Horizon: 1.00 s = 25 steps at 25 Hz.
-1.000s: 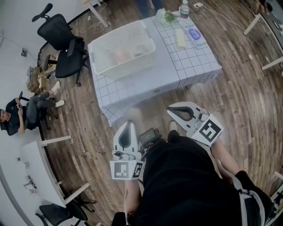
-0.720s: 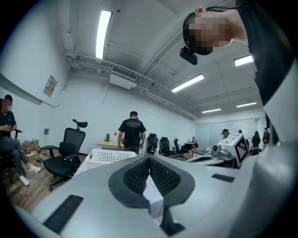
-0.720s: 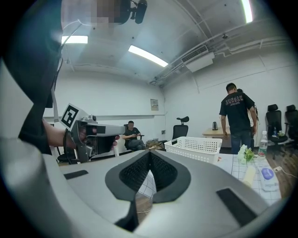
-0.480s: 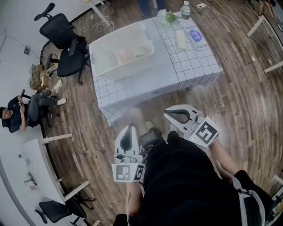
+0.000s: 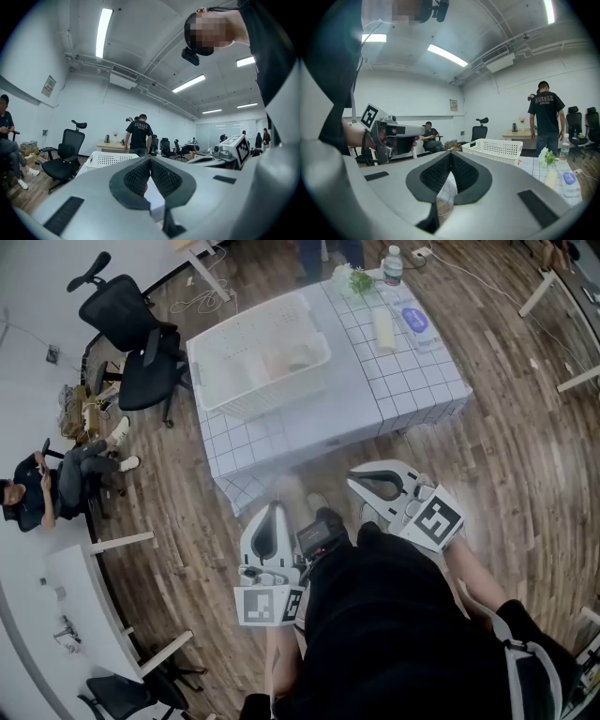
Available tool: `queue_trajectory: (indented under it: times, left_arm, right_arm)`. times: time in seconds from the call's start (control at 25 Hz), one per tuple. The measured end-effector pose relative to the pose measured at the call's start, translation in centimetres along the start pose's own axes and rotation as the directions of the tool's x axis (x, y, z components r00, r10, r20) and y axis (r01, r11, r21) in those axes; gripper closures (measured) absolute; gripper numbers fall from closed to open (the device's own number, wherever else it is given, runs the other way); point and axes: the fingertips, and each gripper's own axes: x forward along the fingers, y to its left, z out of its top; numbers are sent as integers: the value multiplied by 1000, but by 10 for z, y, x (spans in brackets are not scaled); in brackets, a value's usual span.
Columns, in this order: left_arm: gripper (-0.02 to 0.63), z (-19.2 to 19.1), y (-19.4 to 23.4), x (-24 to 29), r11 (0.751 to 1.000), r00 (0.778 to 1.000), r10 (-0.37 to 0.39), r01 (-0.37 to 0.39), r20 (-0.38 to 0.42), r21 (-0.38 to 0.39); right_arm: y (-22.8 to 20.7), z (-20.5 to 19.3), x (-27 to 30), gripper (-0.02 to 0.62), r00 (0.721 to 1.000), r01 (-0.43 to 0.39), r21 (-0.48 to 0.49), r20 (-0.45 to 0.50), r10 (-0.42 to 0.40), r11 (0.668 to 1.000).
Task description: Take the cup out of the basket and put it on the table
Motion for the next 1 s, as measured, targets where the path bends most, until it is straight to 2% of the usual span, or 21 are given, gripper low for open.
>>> queue_trajectory:
  times: [0.52, 1.0]
  left_arm:
    - [597, 12, 62, 25, 1000, 1000, 0, 0, 12, 1]
    - [597, 11, 102, 54, 998, 998, -57, 57, -17, -2]
  right_arm:
    - [-16, 15, 64, 580, 1000, -4, -18, -7, 4, 1000]
    - [-35, 23, 107, 580, 999, 33, -35, -28, -34, 999]
